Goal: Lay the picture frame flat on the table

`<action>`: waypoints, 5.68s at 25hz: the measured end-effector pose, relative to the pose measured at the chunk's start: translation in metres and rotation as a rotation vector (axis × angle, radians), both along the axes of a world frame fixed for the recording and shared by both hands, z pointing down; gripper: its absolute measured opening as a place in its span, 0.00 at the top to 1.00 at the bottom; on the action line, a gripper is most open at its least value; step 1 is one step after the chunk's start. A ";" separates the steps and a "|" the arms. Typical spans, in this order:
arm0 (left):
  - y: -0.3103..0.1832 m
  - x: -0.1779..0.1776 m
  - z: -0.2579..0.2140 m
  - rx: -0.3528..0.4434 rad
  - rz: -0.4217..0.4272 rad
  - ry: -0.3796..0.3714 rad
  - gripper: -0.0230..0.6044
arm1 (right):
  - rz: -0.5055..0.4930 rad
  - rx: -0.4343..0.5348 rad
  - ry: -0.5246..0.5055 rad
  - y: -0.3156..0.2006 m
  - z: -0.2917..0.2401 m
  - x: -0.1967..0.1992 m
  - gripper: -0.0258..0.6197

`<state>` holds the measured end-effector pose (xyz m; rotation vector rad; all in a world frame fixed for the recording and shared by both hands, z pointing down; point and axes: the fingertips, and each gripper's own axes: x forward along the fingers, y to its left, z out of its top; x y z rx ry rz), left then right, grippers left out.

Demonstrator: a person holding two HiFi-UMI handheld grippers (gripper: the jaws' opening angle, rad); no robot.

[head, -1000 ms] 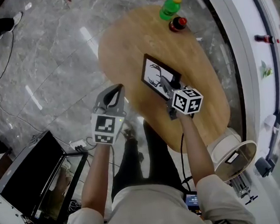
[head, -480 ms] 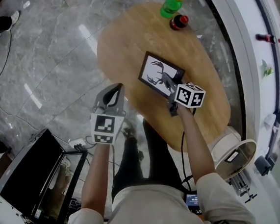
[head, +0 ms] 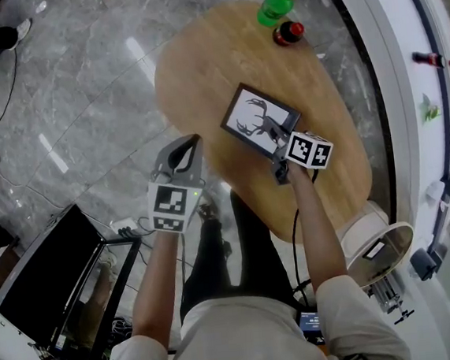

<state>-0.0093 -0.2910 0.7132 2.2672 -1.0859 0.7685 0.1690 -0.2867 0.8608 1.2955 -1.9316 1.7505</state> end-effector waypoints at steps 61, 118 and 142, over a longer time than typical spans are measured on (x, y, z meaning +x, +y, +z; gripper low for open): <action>0.051 -0.056 -0.126 0.191 -0.013 -0.042 0.95 | 0.230 0.094 0.124 0.101 -0.135 0.072 0.58; 0.262 -0.105 -0.452 0.749 0.164 0.068 0.95 | -0.011 1.094 0.720 0.303 -0.634 -0.078 0.96; 0.281 -0.098 -0.494 0.825 0.220 0.110 0.95 | -0.108 1.155 0.745 0.314 -0.659 -0.108 0.96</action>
